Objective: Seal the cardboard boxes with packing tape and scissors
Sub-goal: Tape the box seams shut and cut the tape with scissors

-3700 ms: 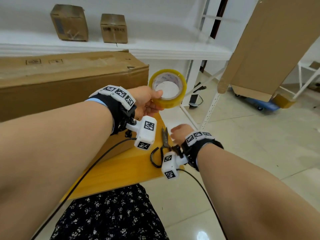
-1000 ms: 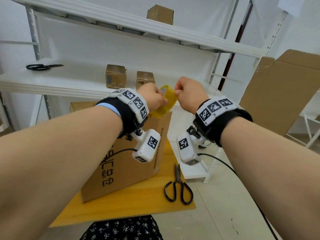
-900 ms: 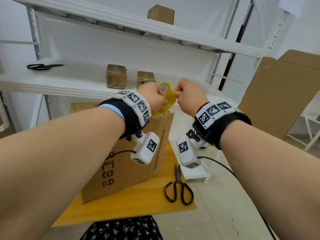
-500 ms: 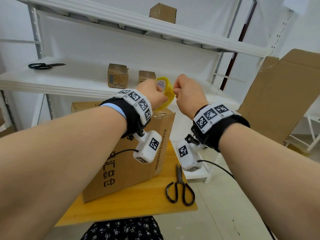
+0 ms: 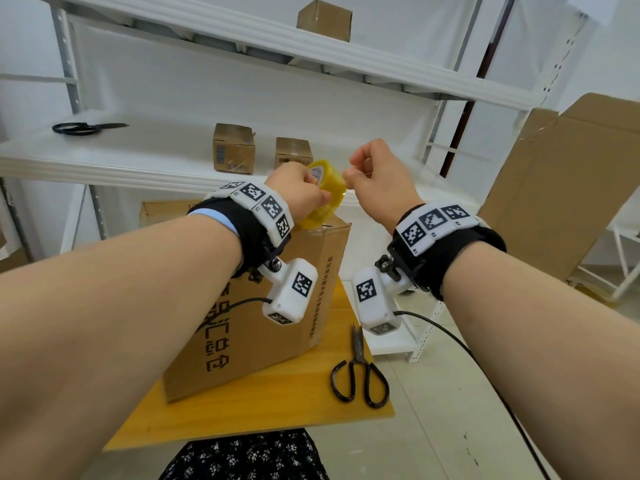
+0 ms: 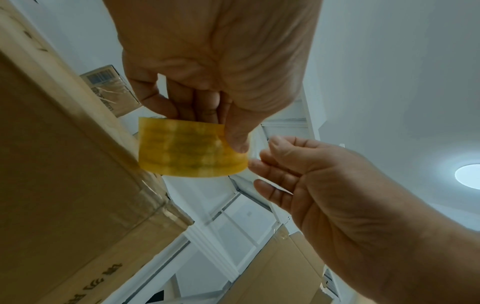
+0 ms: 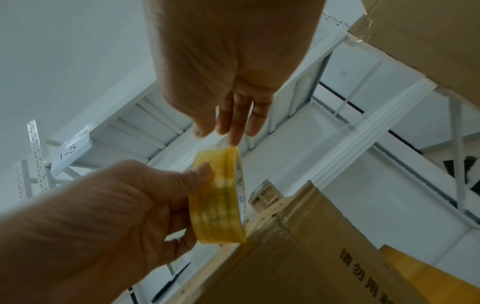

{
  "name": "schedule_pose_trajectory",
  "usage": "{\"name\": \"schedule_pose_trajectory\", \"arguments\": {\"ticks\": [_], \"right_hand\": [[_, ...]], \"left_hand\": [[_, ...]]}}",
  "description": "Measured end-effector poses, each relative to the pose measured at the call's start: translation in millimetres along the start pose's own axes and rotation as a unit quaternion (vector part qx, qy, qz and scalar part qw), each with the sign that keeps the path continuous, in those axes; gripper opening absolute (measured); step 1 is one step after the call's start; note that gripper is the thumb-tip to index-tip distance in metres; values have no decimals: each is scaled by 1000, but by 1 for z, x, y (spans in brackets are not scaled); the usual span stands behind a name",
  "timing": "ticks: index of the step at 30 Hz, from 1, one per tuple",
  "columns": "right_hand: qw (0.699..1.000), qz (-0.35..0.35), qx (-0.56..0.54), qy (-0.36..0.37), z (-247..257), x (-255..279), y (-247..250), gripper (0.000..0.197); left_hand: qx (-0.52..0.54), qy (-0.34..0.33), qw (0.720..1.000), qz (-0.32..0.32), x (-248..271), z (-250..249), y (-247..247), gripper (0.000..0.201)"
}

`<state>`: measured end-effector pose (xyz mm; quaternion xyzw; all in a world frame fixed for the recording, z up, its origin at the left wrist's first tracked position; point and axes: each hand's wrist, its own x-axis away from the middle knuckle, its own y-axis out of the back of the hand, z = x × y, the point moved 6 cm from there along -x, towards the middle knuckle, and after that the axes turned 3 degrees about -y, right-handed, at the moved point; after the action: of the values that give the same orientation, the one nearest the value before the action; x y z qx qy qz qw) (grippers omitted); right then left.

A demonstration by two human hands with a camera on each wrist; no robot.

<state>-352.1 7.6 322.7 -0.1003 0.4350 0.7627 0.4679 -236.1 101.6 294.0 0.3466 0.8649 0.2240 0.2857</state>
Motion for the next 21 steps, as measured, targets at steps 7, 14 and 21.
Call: {"name": "schedule_pose_trajectory", "arguments": {"ticks": [7, 14, 21], "right_hand": [[1000, 20, -2, -2, -5, 2, -4, 29], [1000, 8, 22, 14, -3, -3, -4, 12], [999, 1, 23, 22, -1, -1, -6, 17]], "left_hand": [[8, -15, 1000, 18, 3, 1, -1, 24], [0, -22, 999, 24, 3, -1, 0, 16], [-15, -11, 1000, 2, 2, -5, -1, 17]]}}
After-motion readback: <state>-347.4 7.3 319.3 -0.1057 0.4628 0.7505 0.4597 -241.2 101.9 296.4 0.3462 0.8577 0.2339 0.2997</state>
